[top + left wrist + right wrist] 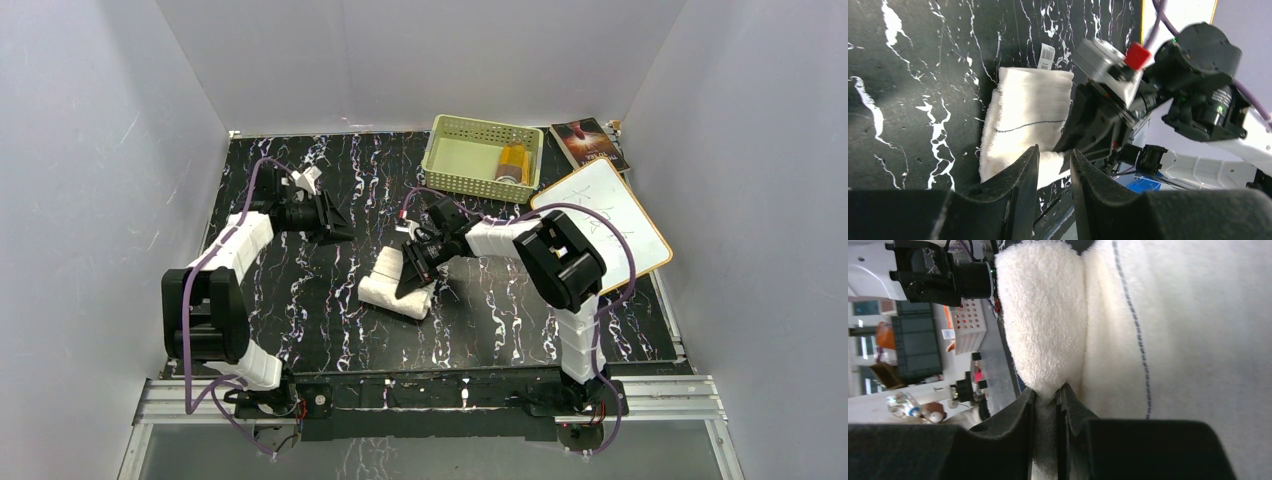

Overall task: Roll the towels
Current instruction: Roll the towel at the center of the board, then pick up the towel at the center of the board, then place the towel in the bin.

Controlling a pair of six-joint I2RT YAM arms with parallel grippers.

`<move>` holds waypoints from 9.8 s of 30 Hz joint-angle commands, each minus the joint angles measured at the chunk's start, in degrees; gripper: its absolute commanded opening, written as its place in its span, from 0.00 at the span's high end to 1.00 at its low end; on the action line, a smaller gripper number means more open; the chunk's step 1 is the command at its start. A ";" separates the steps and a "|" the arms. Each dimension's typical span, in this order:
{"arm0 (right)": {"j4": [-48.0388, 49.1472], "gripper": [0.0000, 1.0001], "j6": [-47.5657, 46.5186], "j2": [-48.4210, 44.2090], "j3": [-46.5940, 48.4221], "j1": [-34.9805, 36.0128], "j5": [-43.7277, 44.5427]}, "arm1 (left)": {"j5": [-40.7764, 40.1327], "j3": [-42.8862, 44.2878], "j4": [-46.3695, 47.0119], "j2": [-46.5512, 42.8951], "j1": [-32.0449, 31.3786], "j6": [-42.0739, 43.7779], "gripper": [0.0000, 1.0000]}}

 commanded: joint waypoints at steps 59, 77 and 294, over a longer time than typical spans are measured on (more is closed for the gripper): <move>-9.34 0.42 -42.39 -15.96 1.83 19.67 58.87 | -2.76 -15.06 19.55 16.98 -9.82 -6.70 0.90; -5.70 0.56 -39.55 -7.07 -1.62 21.84 70.82 | -2.25 -5.20 6.74 17.89 -9.44 1.01 0.85; -33.28 0.86 -10.29 8.56 65.46 -23.05 88.26 | 6.77 -5.60 19.13 5.19 -10.43 -11.78 0.49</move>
